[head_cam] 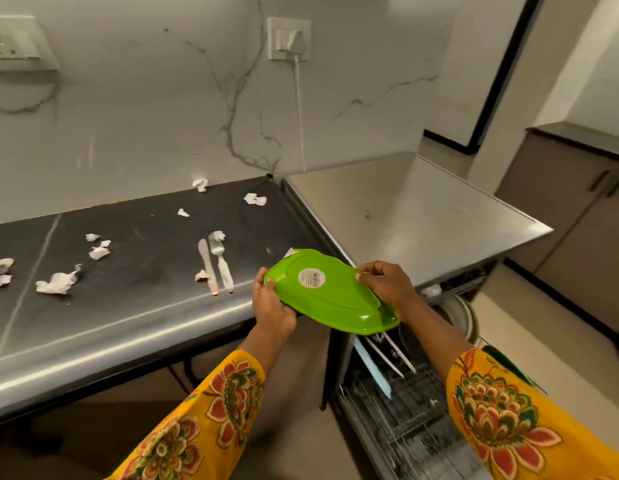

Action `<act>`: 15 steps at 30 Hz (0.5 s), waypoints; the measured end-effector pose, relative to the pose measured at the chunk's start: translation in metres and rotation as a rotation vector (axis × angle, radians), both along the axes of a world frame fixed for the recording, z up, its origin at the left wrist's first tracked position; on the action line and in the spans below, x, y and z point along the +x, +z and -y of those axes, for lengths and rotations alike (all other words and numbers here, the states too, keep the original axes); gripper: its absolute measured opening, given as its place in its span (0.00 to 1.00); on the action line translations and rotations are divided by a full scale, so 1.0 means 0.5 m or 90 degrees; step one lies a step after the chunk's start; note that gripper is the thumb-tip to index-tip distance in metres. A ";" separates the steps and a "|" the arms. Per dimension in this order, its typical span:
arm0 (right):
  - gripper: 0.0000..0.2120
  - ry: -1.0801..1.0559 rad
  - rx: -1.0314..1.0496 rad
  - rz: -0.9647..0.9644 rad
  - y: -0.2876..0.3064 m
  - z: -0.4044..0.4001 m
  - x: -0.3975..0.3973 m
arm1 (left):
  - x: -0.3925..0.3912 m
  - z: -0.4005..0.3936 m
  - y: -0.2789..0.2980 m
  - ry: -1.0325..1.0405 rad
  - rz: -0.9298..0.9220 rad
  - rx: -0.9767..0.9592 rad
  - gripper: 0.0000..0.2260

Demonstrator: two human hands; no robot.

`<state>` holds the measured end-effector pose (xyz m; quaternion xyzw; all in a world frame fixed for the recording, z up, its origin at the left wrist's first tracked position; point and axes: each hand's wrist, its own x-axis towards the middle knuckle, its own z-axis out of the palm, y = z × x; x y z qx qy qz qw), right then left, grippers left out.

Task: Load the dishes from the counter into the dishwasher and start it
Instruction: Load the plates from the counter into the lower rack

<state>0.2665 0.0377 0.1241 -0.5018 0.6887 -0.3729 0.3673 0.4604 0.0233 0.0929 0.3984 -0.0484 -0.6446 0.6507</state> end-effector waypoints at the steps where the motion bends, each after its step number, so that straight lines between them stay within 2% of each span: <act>1: 0.06 -0.006 -0.004 -0.010 0.004 -0.012 -0.022 | -0.027 -0.001 -0.002 -0.014 0.002 -0.003 0.17; 15: 0.16 0.002 0.004 -0.208 -0.033 -0.147 -0.336 | -0.420 -0.059 -0.015 -0.167 0.014 0.011 0.16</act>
